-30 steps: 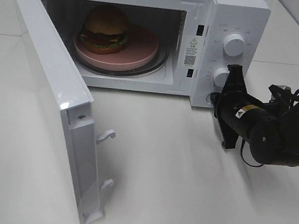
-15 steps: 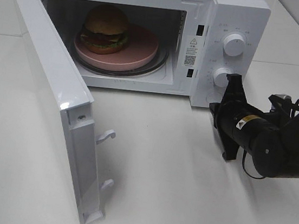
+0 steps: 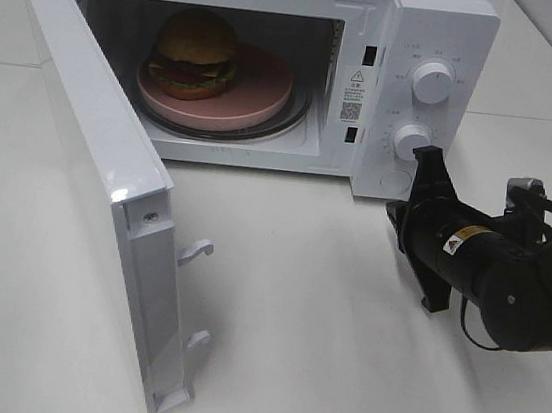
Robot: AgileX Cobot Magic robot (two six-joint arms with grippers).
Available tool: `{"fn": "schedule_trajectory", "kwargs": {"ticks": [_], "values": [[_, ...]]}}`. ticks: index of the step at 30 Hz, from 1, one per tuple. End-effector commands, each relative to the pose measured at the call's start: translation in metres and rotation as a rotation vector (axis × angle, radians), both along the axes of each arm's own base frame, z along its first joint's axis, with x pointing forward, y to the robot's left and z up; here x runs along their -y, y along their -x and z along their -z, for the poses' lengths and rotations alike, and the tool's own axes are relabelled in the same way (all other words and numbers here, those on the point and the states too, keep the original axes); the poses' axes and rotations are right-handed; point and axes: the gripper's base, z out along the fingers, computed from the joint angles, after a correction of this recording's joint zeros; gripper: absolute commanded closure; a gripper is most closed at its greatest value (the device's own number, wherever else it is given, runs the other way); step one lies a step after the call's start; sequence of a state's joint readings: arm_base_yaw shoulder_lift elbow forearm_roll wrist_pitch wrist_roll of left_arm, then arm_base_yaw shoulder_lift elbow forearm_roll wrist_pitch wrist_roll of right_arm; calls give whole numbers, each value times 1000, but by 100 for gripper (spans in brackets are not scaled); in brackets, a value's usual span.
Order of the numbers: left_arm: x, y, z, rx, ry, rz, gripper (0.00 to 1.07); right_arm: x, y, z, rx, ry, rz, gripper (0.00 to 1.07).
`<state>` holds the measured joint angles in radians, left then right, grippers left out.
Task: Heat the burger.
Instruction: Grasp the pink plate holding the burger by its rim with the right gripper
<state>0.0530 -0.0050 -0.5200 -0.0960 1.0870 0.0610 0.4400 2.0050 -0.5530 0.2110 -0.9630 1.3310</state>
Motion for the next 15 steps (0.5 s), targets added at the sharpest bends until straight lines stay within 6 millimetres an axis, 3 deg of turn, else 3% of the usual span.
{"fn": "schedule_trajectory", "kwargs": {"ticks": [1,5,7,15], "values": [[0,0,0,16,5,-6,6,0,6,-12,30,88,-75,107],[0,0,0,16,5,-6,6,3,12,-21,42,153,-115,107],[0,0,0,16,5,-6,6,7,24,-28,29,301,-213,107],[0,0,0,16,5,-6,6,10,38,-52,30,581,-442,106]]}}
